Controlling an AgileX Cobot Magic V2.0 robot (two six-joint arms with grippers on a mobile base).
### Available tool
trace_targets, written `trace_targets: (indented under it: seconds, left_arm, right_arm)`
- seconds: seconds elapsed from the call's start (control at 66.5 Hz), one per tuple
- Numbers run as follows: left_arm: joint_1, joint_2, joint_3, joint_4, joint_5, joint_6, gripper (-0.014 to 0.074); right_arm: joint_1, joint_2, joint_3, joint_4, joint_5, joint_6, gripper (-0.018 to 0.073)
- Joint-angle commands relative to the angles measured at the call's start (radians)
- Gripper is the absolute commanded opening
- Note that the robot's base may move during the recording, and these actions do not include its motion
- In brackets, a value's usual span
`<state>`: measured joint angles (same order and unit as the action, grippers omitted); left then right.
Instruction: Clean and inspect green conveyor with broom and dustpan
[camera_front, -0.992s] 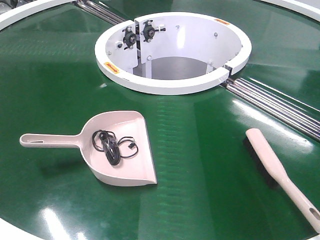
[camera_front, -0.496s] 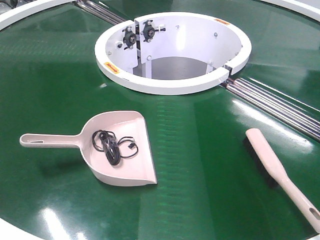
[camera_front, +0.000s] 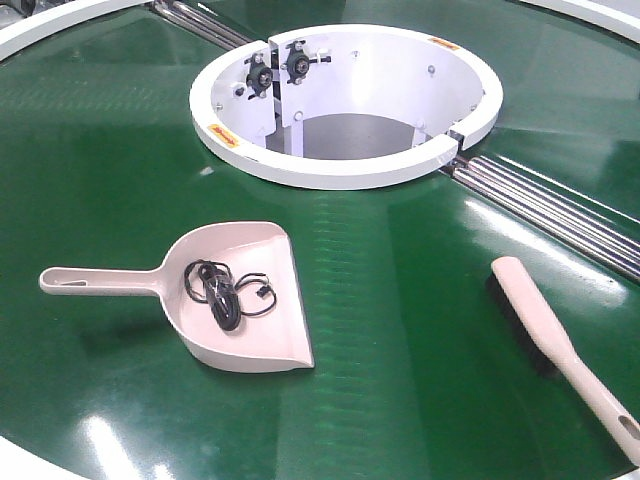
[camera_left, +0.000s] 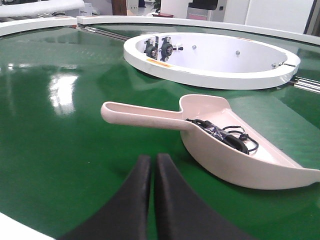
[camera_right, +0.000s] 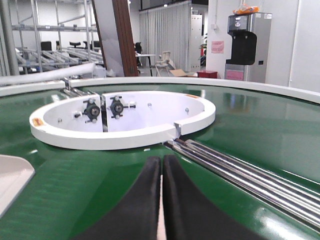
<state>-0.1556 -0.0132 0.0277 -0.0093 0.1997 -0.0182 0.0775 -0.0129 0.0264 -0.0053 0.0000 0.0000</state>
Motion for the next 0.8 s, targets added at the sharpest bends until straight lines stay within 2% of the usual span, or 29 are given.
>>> trace_targets:
  seconds: [0.0,0.782]
  left_arm:
    - [-0.001,-0.014,0.031,-0.001,-0.084,-0.011,-0.0007]
    - [-0.001,-0.014,0.031,-0.001,-0.084,-0.011,-0.0007]
  right_arm:
    - [-0.002,-0.015,0.022,-0.012,-0.085,0.006,-0.001]
    - [-0.002,-0.015,0.022,-0.012,-0.082,0.006,-0.001]
